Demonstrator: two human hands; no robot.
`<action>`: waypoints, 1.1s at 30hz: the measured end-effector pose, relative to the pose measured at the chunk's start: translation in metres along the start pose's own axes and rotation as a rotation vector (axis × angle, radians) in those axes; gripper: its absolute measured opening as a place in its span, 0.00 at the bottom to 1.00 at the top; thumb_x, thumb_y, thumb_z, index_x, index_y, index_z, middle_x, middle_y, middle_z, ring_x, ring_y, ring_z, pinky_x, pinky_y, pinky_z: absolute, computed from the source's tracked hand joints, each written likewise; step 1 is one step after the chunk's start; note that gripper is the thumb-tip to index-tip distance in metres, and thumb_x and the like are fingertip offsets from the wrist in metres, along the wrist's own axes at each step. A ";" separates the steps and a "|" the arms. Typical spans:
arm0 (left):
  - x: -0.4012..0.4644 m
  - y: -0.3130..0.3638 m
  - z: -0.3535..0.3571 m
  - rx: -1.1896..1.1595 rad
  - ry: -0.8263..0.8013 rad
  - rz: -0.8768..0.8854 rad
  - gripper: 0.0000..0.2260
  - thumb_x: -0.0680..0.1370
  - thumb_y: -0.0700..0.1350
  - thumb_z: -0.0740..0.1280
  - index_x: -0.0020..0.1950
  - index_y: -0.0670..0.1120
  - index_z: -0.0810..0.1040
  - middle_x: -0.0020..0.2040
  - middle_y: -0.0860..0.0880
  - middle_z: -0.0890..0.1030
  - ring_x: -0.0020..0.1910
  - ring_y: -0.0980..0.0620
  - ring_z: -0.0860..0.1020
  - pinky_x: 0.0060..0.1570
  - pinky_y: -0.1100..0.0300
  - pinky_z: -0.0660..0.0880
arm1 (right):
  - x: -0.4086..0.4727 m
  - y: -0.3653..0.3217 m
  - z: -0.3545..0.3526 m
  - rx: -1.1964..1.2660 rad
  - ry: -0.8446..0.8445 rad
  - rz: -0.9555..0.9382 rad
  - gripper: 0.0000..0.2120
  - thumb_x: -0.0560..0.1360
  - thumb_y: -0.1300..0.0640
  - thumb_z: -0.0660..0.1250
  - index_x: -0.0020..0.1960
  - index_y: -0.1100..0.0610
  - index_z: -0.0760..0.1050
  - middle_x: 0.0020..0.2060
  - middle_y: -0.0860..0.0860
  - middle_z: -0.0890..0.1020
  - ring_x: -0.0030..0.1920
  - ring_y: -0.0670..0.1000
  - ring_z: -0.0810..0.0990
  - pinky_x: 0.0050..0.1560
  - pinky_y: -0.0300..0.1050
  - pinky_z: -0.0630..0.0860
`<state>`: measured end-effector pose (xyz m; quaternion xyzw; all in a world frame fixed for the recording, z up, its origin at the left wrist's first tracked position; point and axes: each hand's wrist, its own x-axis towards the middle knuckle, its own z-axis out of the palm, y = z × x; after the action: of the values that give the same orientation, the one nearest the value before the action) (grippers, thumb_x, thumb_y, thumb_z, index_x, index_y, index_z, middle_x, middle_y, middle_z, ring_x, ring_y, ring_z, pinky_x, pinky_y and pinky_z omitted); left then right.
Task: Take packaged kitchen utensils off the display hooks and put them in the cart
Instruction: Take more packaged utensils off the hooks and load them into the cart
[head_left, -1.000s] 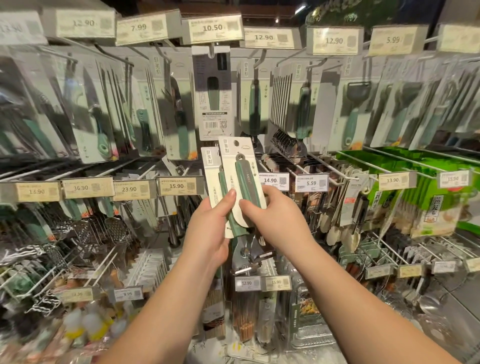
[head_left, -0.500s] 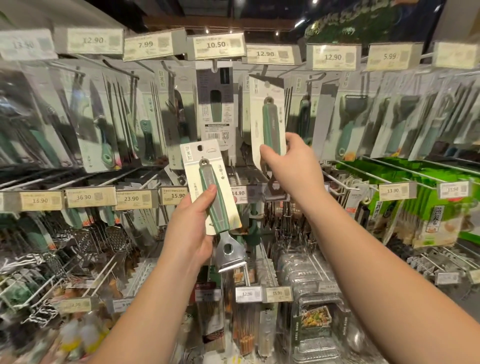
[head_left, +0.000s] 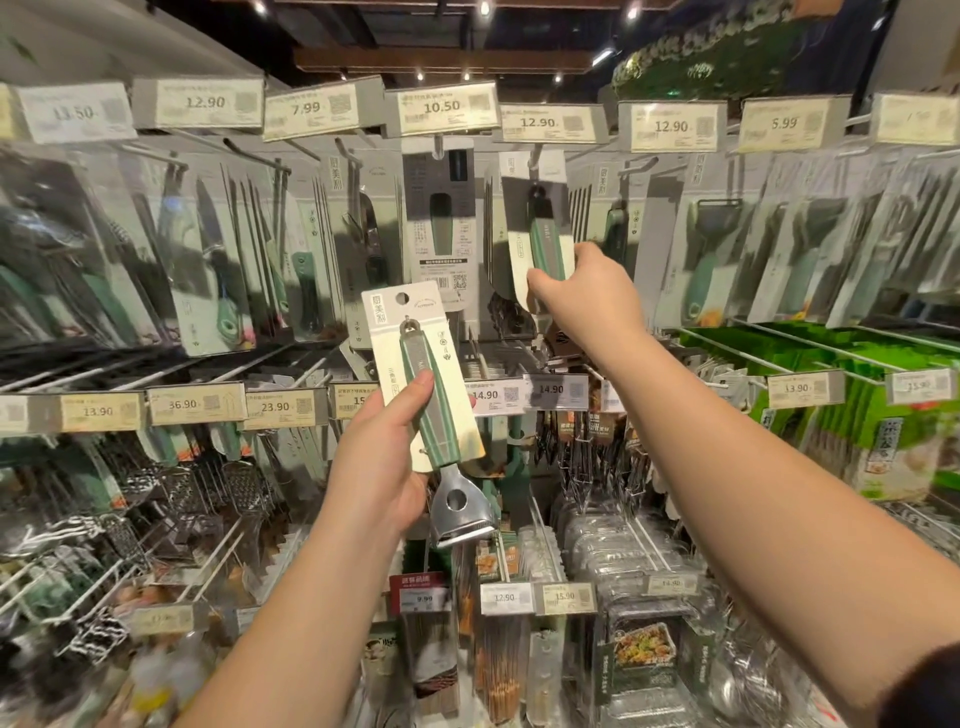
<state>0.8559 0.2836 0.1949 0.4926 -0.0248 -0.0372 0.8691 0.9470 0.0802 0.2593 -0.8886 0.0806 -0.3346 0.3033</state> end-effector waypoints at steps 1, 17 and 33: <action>0.001 0.000 -0.001 0.008 0.003 0.000 0.05 0.82 0.43 0.66 0.53 0.53 0.74 0.35 0.60 0.85 0.31 0.66 0.81 0.41 0.57 0.68 | 0.003 0.000 0.002 -0.022 -0.003 0.005 0.29 0.78 0.44 0.64 0.72 0.60 0.67 0.48 0.52 0.80 0.42 0.53 0.79 0.32 0.45 0.74; 0.008 0.003 -0.011 0.007 0.008 -0.010 0.11 0.80 0.43 0.68 0.63 0.46 0.78 0.56 0.45 0.86 0.58 0.44 0.83 0.59 0.42 0.79 | 0.061 -0.001 0.048 -0.195 -0.112 0.117 0.20 0.79 0.44 0.64 0.50 0.63 0.76 0.40 0.54 0.78 0.40 0.57 0.80 0.33 0.44 0.71; 0.009 0.003 -0.013 -0.013 0.024 0.011 0.10 0.79 0.42 0.69 0.60 0.46 0.79 0.56 0.45 0.86 0.59 0.45 0.82 0.63 0.40 0.75 | 0.057 -0.004 0.053 -0.139 -0.154 0.148 0.22 0.80 0.43 0.64 0.51 0.64 0.77 0.33 0.52 0.76 0.31 0.52 0.75 0.27 0.43 0.68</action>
<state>0.8656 0.2954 0.1908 0.4873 -0.0167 -0.0266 0.8727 1.0242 0.0894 0.2618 -0.9222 0.1454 -0.2355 0.2702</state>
